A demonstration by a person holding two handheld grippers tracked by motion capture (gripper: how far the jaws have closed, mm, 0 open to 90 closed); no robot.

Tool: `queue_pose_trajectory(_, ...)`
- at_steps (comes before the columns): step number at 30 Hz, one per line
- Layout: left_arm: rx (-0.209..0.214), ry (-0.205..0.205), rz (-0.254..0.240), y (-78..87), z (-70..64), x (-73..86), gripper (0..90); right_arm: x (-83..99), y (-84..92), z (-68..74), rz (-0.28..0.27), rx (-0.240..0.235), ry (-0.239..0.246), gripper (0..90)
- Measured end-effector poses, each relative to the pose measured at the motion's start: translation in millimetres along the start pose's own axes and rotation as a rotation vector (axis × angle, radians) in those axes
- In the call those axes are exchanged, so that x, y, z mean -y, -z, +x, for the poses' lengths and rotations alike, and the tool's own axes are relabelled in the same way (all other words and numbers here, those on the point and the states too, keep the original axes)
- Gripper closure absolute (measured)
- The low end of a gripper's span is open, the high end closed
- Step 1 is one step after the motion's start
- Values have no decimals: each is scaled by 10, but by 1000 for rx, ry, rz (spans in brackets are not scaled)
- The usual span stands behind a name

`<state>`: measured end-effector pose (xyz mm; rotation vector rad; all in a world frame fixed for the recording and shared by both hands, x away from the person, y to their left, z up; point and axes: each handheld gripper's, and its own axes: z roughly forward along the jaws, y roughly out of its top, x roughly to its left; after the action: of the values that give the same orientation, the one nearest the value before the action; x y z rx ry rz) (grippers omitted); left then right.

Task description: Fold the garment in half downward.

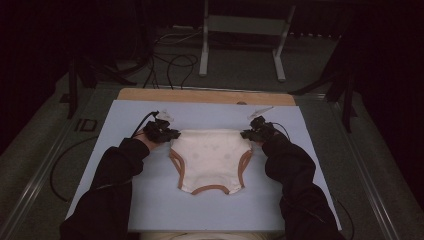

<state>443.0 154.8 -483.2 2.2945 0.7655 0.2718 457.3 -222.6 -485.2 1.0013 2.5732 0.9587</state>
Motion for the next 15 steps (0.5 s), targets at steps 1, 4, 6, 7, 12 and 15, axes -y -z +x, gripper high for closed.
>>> queue_pose_trajectory(1, 1, 3, 3, -8, -4, -1, 838, 4, -20, 0, 6, 6, 7, 840)
queue_pose_trajectory(4, 0, 8, 10, -21, 7, 3, 838, 3, -52, 5, 16, 9, 3, 840)
queue_pose_trajectory(6, 0, 16, 11, -41, 16, 10, 837, 5, -74, -5, 16, 7, -3, 838)
queue_pose_trajectory(7, -6, 18, 14, -52, 20, 11, 835, 7, -84, -13, 18, 6, -1, 835)
queue_pose_trajectory(12, -15, 31, 22, -87, 29, 20, 824, 16, -95, -21, 13, 15, -7, 821)
queue_pose_trajectory(15, -51, 46, 32, -95, 21, 25, 687, 16, -84, -23, 6, 31, -11, 709)
